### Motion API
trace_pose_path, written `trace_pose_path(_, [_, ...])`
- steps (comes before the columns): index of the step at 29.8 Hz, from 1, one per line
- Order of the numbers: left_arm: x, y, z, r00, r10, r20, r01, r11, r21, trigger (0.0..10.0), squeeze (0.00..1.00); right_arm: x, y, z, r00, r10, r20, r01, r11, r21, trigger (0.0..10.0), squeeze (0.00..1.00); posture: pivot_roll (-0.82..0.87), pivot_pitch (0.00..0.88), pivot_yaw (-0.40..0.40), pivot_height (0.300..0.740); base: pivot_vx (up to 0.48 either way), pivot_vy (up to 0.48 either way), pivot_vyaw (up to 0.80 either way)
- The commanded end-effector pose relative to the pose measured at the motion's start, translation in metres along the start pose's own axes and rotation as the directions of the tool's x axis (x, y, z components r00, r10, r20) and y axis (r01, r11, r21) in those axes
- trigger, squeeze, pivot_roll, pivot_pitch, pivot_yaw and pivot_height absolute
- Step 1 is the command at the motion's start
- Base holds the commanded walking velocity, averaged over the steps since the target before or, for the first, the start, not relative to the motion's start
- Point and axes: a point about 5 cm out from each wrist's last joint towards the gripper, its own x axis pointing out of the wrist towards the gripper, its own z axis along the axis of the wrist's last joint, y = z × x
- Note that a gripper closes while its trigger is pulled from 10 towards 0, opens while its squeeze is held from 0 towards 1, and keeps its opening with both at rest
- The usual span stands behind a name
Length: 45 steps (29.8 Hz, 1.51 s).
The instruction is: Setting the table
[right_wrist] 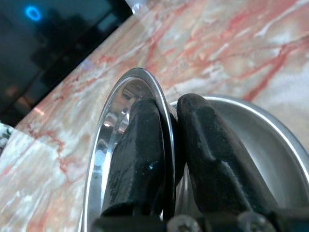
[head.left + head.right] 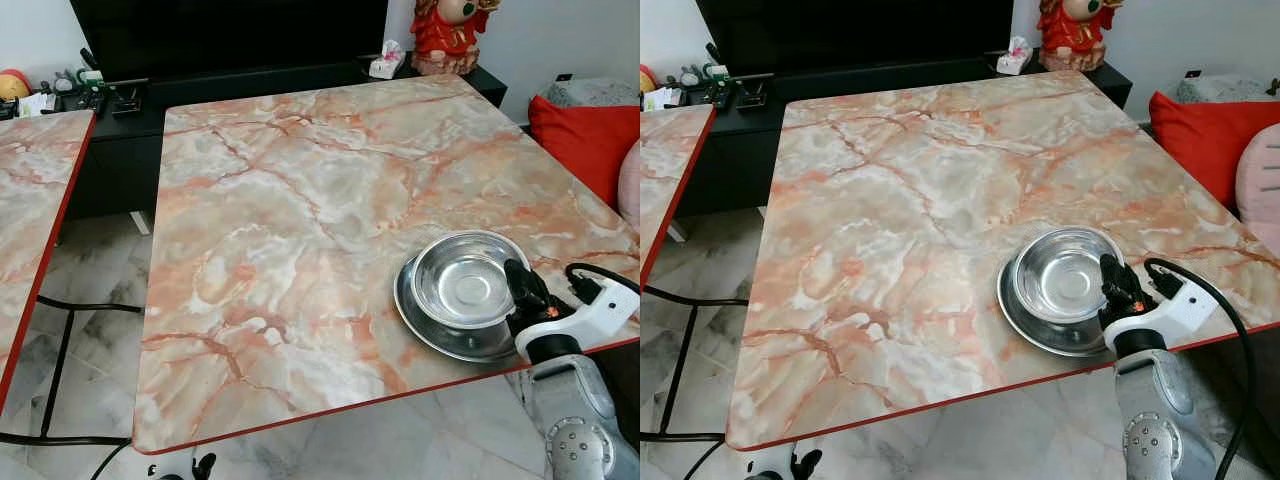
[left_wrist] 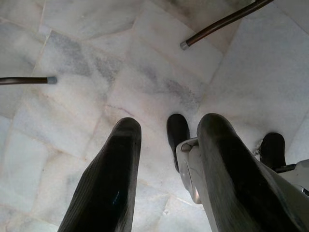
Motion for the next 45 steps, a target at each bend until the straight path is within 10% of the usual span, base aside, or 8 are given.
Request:
trace_pose_path(1, [-0.001,0.000,-0.005,1.000,-0.002,-0.021,0.002,1.000,-0.002,10.0,0.00,-0.002,0.000,0.003,1.000,-0.007,-0.008,0.007,0.999,-0.032,10.0,0.00,-0.05,0.075,0.008,0.740,0.000,0.000,0.00])
trace_pose_path(21, [-0.001,0.001,-0.006,1.000,0.002,-0.024,-0.002,1.000,-0.004,10.0,0.00,0.002,-0.001,-0.005,0.998,-0.022,-0.063,0.020,0.999,-0.027,10.0,0.09,-0.04,0.081,0.009,0.740,0.000,0.000,0.00])
trace_pose_path(23, [-0.001,0.001,-0.006,1.000,0.003,-0.023,-0.003,1.000,-0.005,10.0,0.00,0.002,0.000,-0.006,0.998,-0.016,-0.067,0.015,1.000,-0.024,10.0,1.00,-0.04,0.082,0.008,0.740,0.000,0.000,0.00])
trace_pose_path(27, [-0.002,0.002,-0.006,1.000,0.005,-0.023,-0.005,1.000,-0.005,10.0,0.00,0.002,0.000,-0.007,0.997,-0.021,-0.073,0.019,0.999,-0.033,10.0,1.00,-0.04,0.083,0.008,0.740,0.000,0.000,0.00])
trace_pose_path(28, [-0.002,0.002,-0.006,1.000,0.005,-0.023,-0.005,1.000,-0.005,10.0,0.00,0.002,0.000,-0.008,0.997,-0.024,-0.074,0.021,0.999,-0.039,10.0,0.00,-0.04,0.084,0.008,0.740,0.000,0.000,0.00])
trace_pose_path(37, [-0.001,0.002,-0.005,1.000,0.003,-0.021,-0.003,1.000,-0.005,10.0,0.00,0.003,-0.001,-0.009,0.996,-0.026,-0.086,0.022,0.998,-0.055,10.0,0.00,-0.04,0.084,0.009,0.740,0.000,0.000,0.00])
trace_pose_path(39, [-0.001,0.002,-0.005,1.000,0.002,-0.021,-0.002,1.000,-0.004,10.0,0.00,0.004,0.001,-0.010,0.996,-0.015,-0.090,0.010,0.998,-0.056,10.0,0.98,-0.04,0.085,0.009,0.740,0.000,0.000,0.00])
trace_pose_path(45, [-0.001,0.001,-0.005,1.000,0.001,-0.020,-0.001,1.000,-0.005,10.0,0.00,0.004,0.001,-0.010,0.995,-0.028,-0.091,0.020,0.996,-0.081,10.0,0.78,-0.04,0.084,0.009,0.740,0.000,0.000,0.00])
